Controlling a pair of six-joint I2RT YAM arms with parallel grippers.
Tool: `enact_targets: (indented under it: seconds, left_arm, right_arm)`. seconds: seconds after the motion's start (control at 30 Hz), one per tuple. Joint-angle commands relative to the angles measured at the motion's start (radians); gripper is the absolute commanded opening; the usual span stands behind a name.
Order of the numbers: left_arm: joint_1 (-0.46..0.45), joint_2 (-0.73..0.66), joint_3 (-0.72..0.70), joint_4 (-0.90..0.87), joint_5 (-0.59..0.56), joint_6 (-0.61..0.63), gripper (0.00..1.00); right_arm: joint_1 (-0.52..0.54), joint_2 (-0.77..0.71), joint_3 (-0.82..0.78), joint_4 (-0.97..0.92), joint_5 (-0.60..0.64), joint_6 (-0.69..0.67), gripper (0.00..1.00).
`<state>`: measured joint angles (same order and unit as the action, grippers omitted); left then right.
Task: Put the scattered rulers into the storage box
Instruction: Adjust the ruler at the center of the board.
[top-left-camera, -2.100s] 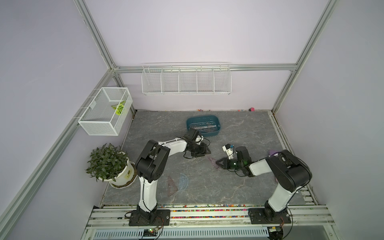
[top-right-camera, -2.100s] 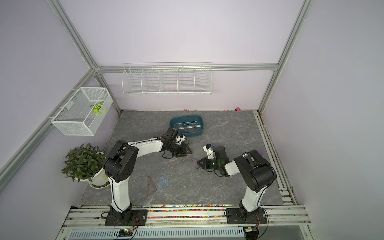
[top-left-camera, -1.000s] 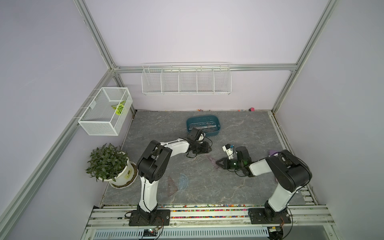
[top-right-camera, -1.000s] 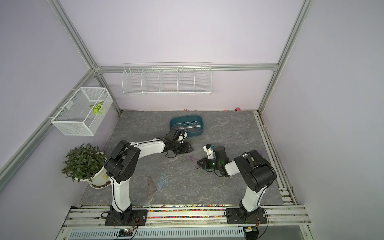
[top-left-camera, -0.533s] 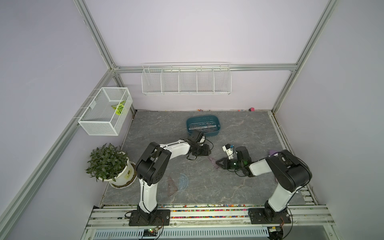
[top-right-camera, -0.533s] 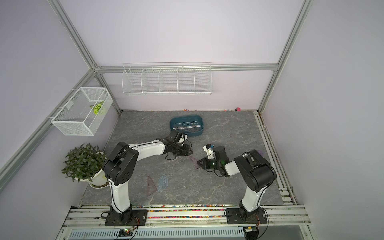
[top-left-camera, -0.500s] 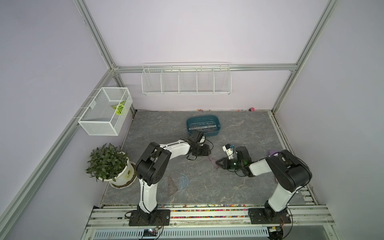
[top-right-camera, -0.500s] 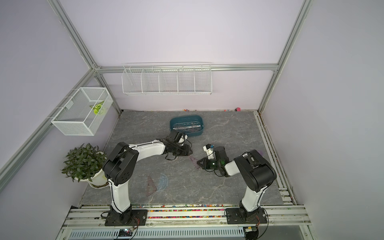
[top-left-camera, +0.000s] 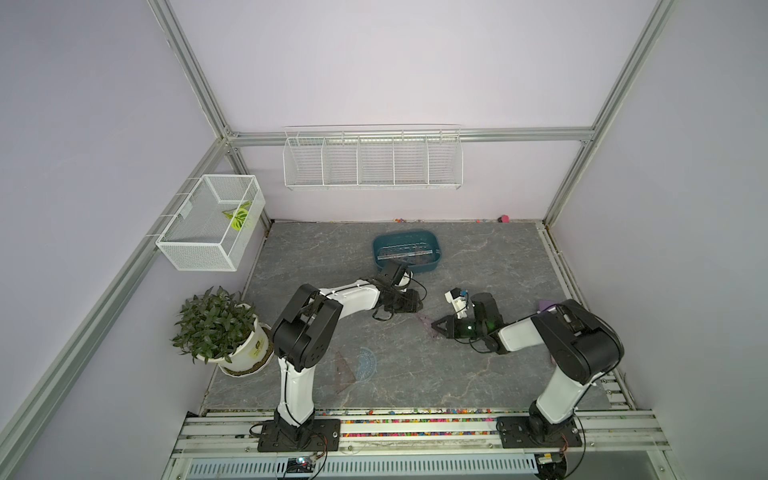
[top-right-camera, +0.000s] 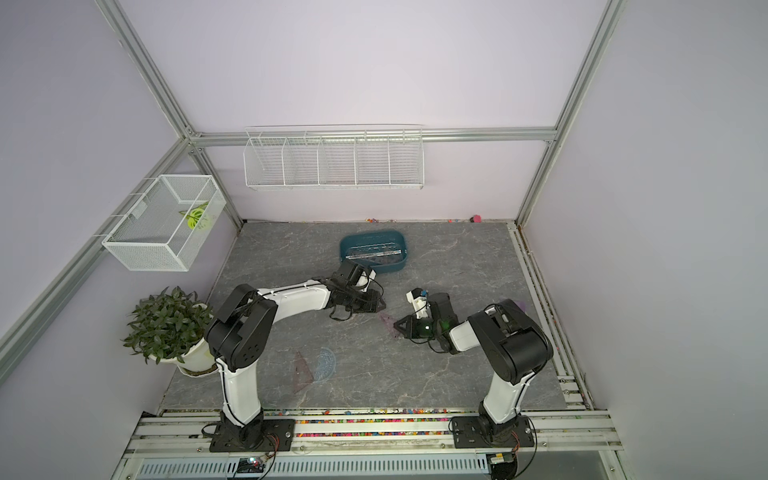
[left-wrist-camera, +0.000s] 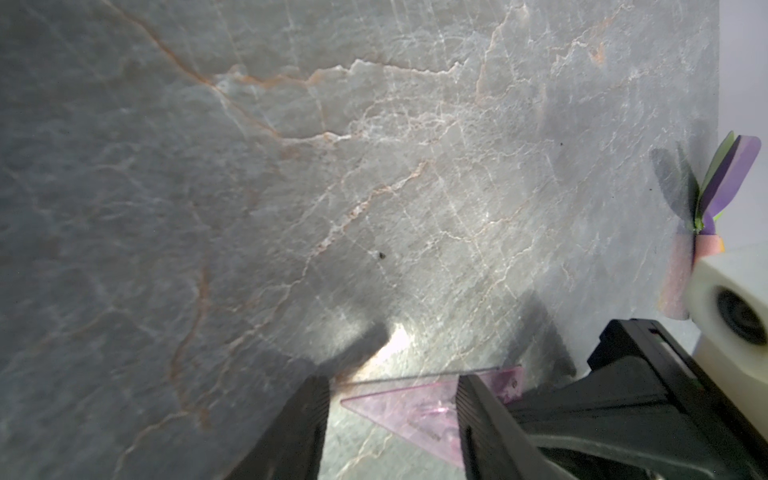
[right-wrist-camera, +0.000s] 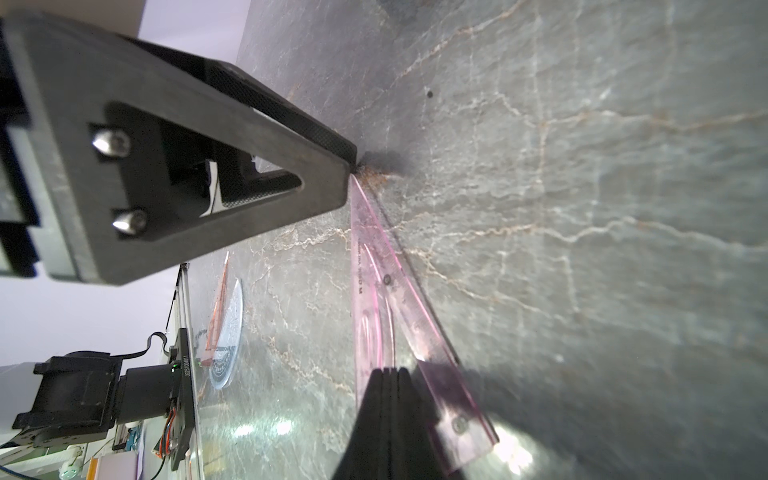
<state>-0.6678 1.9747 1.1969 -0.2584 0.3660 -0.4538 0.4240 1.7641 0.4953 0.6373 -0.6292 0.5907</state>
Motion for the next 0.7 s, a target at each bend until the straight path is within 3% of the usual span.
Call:
enact_targets:
  seconds: [0.0, 0.3, 0.67]
  left_arm:
    - [-0.033, 0.146, -0.123, -0.272, 0.036, -0.010, 0.56]
    - [-0.030, 0.131, -0.135, -0.227, 0.086, -0.022, 0.51]
    - [-0.010, 0.157, -0.123, -0.220, 0.053, -0.030, 0.18]
  right_arm:
    - [-0.003, 0.033, -0.046, -0.159, 0.057, 0.007, 0.05]
    - [0.004, 0.037, -0.046, -0.147, 0.057, 0.011, 0.05]
    - [0.005, 0.014, -0.046, -0.166, 0.059, 0.006, 0.05]
